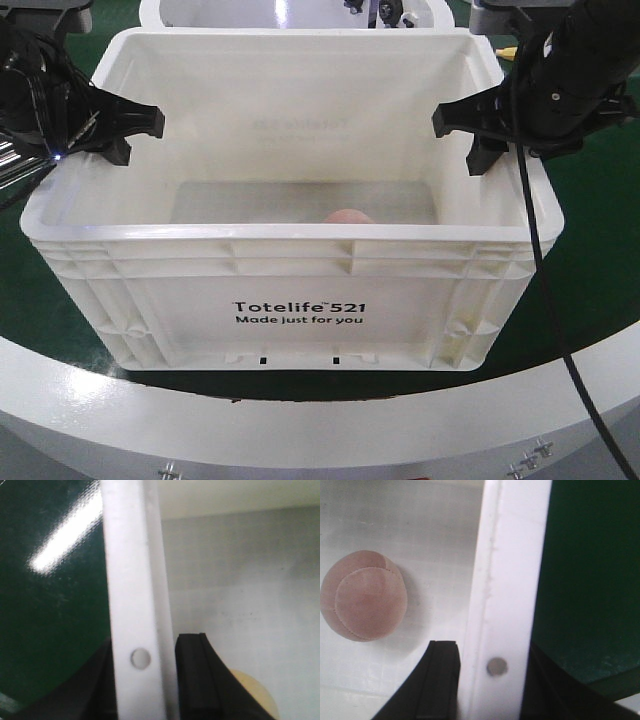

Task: Place moving items into box and shelve
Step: 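Lift the tote with both grippers and pull it toward the robot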

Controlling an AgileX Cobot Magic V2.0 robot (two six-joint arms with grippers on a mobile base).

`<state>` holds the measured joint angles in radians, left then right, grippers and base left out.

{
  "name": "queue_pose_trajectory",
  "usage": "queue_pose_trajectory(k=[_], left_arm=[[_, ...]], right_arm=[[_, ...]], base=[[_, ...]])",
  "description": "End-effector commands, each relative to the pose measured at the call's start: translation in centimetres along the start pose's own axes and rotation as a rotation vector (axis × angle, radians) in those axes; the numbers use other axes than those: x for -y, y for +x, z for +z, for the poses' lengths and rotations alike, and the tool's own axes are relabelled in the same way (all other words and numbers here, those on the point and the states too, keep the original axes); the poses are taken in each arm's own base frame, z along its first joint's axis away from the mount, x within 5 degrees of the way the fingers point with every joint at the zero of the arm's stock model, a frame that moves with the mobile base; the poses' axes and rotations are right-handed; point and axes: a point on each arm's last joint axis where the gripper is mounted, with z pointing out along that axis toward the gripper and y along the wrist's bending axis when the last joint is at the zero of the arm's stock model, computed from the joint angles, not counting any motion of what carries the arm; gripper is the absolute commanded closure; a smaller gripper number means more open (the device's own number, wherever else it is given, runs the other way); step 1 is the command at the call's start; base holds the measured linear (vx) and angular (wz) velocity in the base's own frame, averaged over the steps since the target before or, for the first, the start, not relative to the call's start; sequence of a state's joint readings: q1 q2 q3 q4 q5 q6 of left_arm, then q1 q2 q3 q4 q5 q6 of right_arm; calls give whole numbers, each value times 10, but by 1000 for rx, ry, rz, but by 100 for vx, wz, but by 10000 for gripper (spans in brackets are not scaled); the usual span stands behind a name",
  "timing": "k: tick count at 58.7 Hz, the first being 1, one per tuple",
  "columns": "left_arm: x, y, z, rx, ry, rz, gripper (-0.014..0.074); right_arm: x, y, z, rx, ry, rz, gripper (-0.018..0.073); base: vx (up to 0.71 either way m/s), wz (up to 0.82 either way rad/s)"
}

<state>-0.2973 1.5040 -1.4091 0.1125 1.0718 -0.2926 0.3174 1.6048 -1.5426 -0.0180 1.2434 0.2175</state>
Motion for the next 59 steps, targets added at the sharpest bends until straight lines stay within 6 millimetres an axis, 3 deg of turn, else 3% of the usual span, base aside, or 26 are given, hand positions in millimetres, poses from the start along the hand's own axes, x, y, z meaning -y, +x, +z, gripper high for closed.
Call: queue_pose_trajectory(k=[1,33,59], left_arm=[[-2,-12,-32,184,14,15,597],[-5,-11,-32,171,-19,30,597],[-8,-10,-60,294,16,0,597]], right_arm=[[5,-4,-33,145,2,-16,567],[10,-1,-35,135,58,-29,567],[11,1,-56,240,34,-9,567]], base=[[0,0],[0,0],[0,0]])
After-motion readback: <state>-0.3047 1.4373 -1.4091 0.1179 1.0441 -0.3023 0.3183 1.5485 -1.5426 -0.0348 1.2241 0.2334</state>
